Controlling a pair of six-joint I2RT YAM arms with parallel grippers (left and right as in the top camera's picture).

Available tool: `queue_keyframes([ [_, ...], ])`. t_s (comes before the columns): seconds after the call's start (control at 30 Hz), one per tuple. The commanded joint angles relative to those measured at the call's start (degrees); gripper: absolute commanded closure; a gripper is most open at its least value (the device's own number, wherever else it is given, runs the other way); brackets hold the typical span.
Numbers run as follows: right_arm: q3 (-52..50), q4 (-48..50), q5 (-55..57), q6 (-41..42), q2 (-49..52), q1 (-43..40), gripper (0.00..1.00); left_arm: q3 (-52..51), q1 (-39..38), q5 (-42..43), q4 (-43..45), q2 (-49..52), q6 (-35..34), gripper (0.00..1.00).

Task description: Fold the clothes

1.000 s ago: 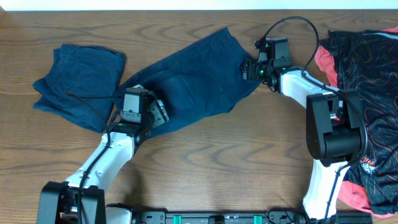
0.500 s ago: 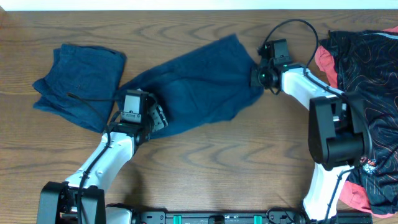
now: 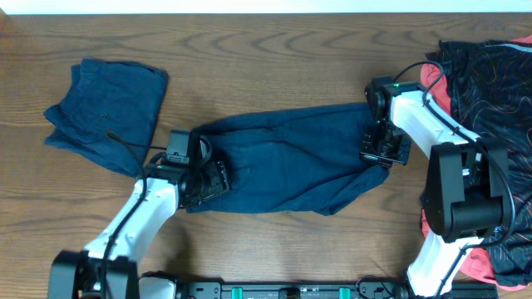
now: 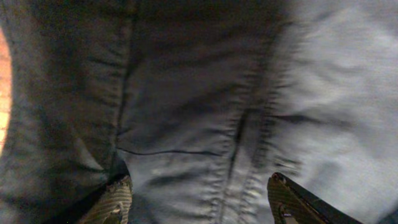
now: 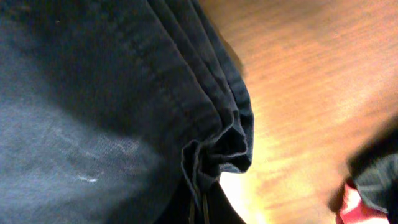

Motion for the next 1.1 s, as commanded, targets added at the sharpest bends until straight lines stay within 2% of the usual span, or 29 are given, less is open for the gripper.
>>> queue_keyframes([
  [0.0,0.1,0.8,2.1,3.1,-3.6,-0.4,0.98,0.4,0.0,1.5,0.6,-6.0,3.3,0.28],
  [0.07,0.7,2.0,3.1,3.1,-5.5,-0.9,0.95,0.4,0.0,1.1,1.7,-9.0,3.3,0.28],
  [0.1,1.0,2.8,3.7,3.1,-6.6,-1.2,0.87,0.4,0.0,0.7,2.1,-10.2,3.3,0.28],
  [0.13,1.3,3.5,4.4,3.1,-7.7,-1.5,0.01,0.4,0.0,-0.4,2.5,-11.5,3.3,0.28],
  [0.2,1.6,5.8,6.0,2.4,-10.1,-2.3,0.01,0.4,0.0,-2.1,2.7,-13.1,3.3,0.27],
  [0.37,1.6,14.0,4.5,-7.6,-14.7,-2.9,0.01,0.4,0.0,-2.4,2.7,-13.4,3.3,0.27],
  [0.5,1.5,22.3,-2.2,-18.4,-14.0,-2.7,0.18,0.4,0.0,-2.4,3.2,-12.0,3.3,0.23],
  [0.53,1.5,23.6,-3.3,-19.7,-13.4,-2.7,0.19,0.4,0.0,-2.4,3.5,-11.4,3.3,0.23],
  [0.87,1.5,32.3,-6.6,-22.1,-2.4,-2.7,0.24,0.4,0.0,-2.4,7.7,-3.1,3.3,0.23],
  [1.07,1.5,34.1,-7.5,-22.2,0.2,-2.7,0.3,0.4,0.0,-2.4,12.3,2.2,3.3,0.24],
])
